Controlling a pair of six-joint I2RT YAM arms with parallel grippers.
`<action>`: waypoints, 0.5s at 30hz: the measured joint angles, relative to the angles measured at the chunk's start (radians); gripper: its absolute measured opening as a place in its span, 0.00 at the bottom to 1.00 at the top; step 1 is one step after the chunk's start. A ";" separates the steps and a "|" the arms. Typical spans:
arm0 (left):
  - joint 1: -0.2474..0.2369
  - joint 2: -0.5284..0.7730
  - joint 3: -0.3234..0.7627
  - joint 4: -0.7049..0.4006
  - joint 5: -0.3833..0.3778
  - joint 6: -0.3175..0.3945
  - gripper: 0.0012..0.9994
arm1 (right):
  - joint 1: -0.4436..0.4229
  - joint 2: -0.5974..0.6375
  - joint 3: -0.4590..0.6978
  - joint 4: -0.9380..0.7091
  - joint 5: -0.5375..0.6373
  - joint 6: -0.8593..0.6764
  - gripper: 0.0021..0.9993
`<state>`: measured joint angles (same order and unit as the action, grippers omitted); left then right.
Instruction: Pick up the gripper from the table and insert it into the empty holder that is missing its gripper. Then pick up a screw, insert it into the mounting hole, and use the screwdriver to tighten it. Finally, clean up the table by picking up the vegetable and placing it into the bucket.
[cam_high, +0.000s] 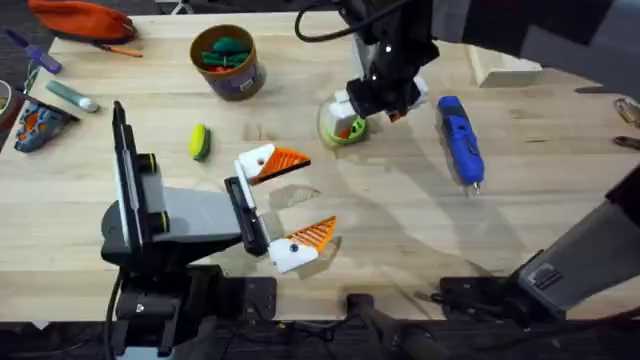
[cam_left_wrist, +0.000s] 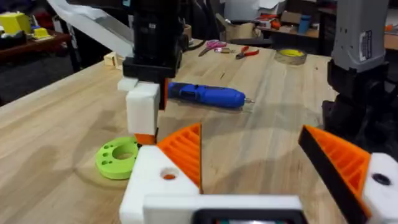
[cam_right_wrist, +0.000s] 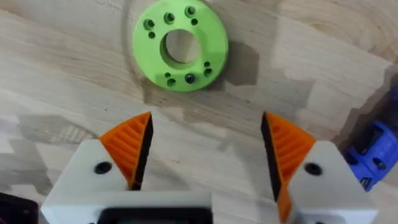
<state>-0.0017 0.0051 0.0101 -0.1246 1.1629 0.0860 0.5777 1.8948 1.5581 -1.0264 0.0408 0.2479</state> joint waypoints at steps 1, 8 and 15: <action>0.000 0.000 0.000 0.000 0.000 0.000 0.99 | 0.000 0.002 0.008 0.001 0.001 -0.004 0.93; 0.000 0.000 0.000 0.000 0.000 0.000 0.99 | 0.001 0.020 0.068 0.004 0.008 -0.020 0.87; 0.000 0.000 0.000 0.000 0.000 0.000 0.99 | 0.018 0.063 0.076 0.034 0.014 -0.033 0.73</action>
<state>-0.0017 0.0055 0.0101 -0.1246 1.1629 0.0860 0.5957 1.9575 1.6337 -0.9919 0.0544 0.2153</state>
